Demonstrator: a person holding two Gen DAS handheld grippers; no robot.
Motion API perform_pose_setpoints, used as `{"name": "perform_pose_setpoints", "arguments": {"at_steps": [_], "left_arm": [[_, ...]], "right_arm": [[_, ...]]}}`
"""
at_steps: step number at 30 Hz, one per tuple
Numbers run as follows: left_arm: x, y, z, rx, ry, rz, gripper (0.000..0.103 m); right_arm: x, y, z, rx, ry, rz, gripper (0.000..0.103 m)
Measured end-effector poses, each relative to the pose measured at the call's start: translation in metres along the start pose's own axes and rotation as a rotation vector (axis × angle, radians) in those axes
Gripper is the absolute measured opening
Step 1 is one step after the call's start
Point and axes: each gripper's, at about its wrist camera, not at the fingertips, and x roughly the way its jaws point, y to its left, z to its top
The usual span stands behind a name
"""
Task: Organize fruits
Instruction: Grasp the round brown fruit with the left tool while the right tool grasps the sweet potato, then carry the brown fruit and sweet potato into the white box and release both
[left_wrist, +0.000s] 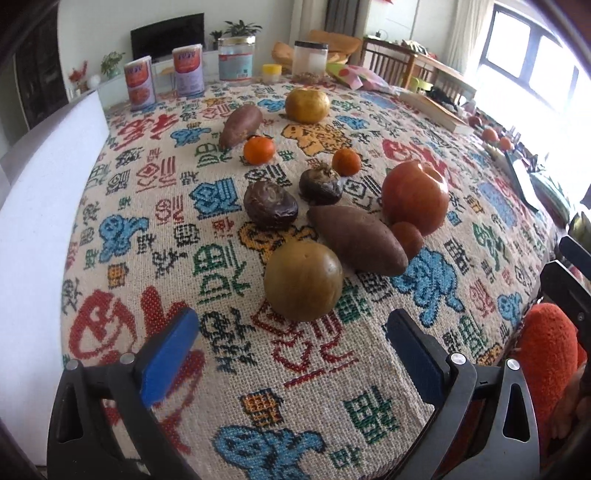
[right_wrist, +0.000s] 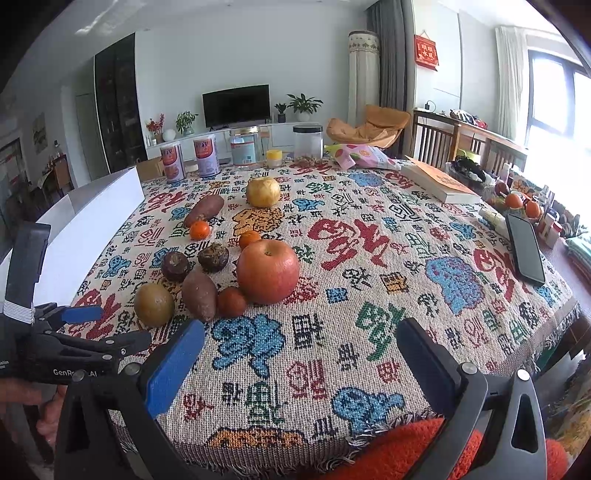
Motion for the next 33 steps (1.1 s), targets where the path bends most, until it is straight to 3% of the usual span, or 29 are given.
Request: {"name": "perform_pose_setpoints", "arguments": {"at_steps": [2, 3, 4, 7, 12, 15, 16, 18, 19, 22, 25, 29, 31, 33], "left_arm": [[0.008, -0.002, 0.004, 0.025, -0.001, 0.022, 0.095], [0.010, -0.002, 0.005, 0.027, -0.003, 0.029, 0.086], [0.013, 0.000, 0.006, 0.023, 0.004, 0.022, 0.069], [0.019, 0.009, 0.005, 0.020, 0.021, -0.035, 0.048], [0.003, 0.025, -0.004, -0.025, 0.004, -0.048, 0.047], [-0.011, 0.044, -0.013, -0.072, -0.008, -0.022, 0.047], [-0.015, 0.051, -0.015, -0.086, -0.009, -0.013, 0.047], [-0.020, 0.061, -0.020, -0.111, -0.005, 0.000, 0.047], [-0.022, 0.065, -0.022, -0.123, -0.003, 0.004, 0.047], [-0.026, 0.072, -0.027, -0.142, 0.001, 0.011, 0.047], [-0.031, 0.074, -0.027, -0.155, -0.002, -0.002, 0.047], [-0.040, 0.075, -0.022, -0.159, -0.020, -0.018, 0.047], [-0.049, 0.079, -0.017, -0.177, -0.029, -0.046, 0.047], [-0.068, 0.087, -0.009, -0.216, -0.048, -0.099, 0.047]], "right_arm": [[0.001, -0.003, 0.000, 0.013, 0.004, 0.004, 0.103], [0.001, -0.005, 0.000, 0.021, 0.008, 0.007, 0.103], [0.002, -0.007, 0.001, 0.027, 0.012, 0.008, 0.103], [0.005, -0.011, 0.000, 0.051, 0.032, 0.020, 0.103], [0.013, -0.005, 0.002, 0.030, 0.085, 0.086, 0.103], [0.032, 0.020, 0.015, -0.075, 0.176, 0.305, 0.102], [0.040, 0.034, 0.021, -0.128, 0.209, 0.359, 0.097], [0.055, 0.063, 0.034, -0.230, 0.232, 0.400, 0.076], [0.065, 0.077, 0.041, -0.281, 0.260, 0.410, 0.066], [0.108, 0.114, 0.053, -0.446, 0.409, 0.395, 0.064], [0.136, 0.131, 0.052, -0.542, 0.552, 0.387, 0.056], [0.166, 0.139, 0.052, -0.672, 0.673, 0.322, 0.042], [0.177, 0.141, 0.053, -0.693, 0.722, 0.333, 0.041], [0.179, 0.139, 0.063, -0.670, 0.713, 0.324, 0.041]]}}
